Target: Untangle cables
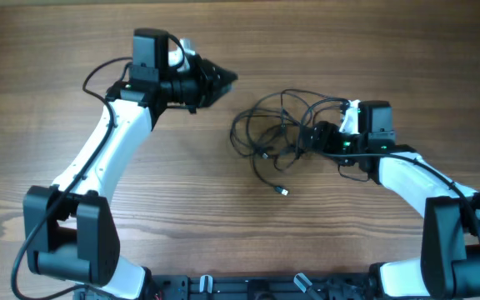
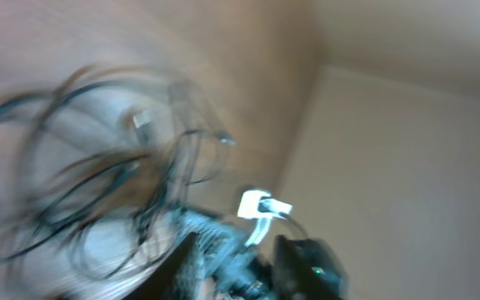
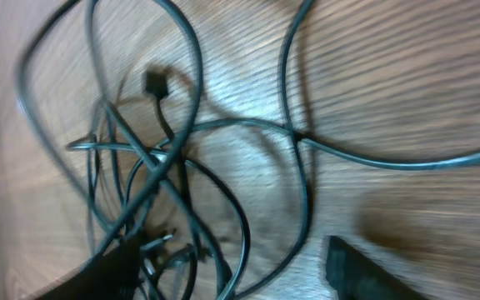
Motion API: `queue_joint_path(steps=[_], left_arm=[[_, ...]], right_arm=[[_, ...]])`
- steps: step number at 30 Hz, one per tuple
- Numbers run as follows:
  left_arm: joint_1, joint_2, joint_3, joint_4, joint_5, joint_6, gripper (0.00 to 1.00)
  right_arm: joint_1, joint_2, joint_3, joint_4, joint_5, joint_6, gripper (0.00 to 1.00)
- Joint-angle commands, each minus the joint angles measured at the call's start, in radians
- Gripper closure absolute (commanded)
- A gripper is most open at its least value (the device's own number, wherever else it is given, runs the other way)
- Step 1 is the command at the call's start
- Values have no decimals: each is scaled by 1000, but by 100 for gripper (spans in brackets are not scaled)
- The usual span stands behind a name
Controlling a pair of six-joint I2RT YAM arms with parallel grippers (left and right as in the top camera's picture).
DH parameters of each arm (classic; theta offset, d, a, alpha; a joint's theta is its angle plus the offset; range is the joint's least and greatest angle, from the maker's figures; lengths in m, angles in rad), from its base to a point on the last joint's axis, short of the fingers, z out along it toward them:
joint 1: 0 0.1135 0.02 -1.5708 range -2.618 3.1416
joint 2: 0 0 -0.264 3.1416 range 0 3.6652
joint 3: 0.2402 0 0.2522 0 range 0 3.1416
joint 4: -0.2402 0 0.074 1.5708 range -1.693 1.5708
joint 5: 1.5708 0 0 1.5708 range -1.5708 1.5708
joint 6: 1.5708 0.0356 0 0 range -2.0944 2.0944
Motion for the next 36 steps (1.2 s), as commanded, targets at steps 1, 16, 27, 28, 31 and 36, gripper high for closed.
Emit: queue_joint_path(steps=[1,16,27,28,31,36], left_arm=[[-53,-18,8,-146,-280,61,62],[-460,103,8,-160,-505,-599,35],[-459,190,8,-61,-552,-452,96],[-423,143,8,-57,-538,-380,96],[-397,52,8,-34,-539,-232,96],[-439,29,8,-35,-544,-174,96]], right_arm=[[-44,6,3,42,-86,-34,10],[-210,-74,3,5,-194,-88,0],[-208,-74,3,-50,-385,-303,0],[-204,-74,3,-57,-417,-311,2],[-144,-74,3,-50,-357,-175,14],[63,-57,3,97,-124,245,14]])
